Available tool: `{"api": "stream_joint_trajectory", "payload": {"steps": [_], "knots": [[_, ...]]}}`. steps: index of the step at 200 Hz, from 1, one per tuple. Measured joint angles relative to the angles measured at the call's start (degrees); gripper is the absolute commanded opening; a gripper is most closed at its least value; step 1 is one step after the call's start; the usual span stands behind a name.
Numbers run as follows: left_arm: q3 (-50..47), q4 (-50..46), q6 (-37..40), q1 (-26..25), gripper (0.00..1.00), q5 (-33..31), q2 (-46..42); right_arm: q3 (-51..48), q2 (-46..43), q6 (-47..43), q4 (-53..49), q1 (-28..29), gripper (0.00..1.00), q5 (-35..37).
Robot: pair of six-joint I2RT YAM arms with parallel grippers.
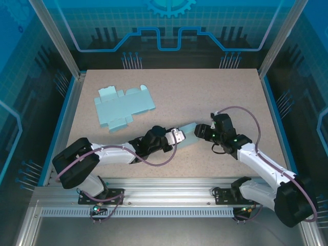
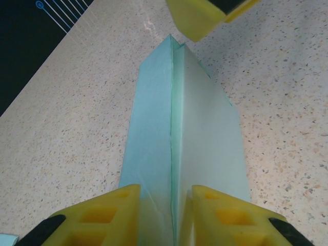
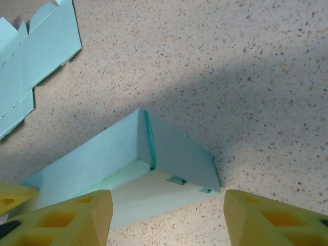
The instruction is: Fold the paper box
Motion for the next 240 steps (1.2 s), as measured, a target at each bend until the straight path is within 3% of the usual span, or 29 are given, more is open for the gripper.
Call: {"api": "stream_joint_trajectory", "payload": {"steps": [65, 95, 176, 240], "knots": [[0.5, 3.5, 4.6, -4.5, 0.28, -8.4, 2.9, 1.6, 4.1, -1.1, 1.6, -2.5, 0.61, -4.6], [0.6, 4.7, 6.6, -6.3, 0.28, -11.8, 4.0, 1.9, 4.6, -1.3, 2.4, -2.8, 0.57, -5.2], [0.7, 5.1, 7.6, -6.4, 0.28, -14.6, 4.5, 0.6, 6.4, -1.3, 5.9, -6.1, 0.52, -6.5], [0.7, 5.9, 7.6, -6.4, 0.29, -15.7, 5.2, -1.0, 8.2, -1.7, 11.3, -7.1, 0.41, -8.7]]}}
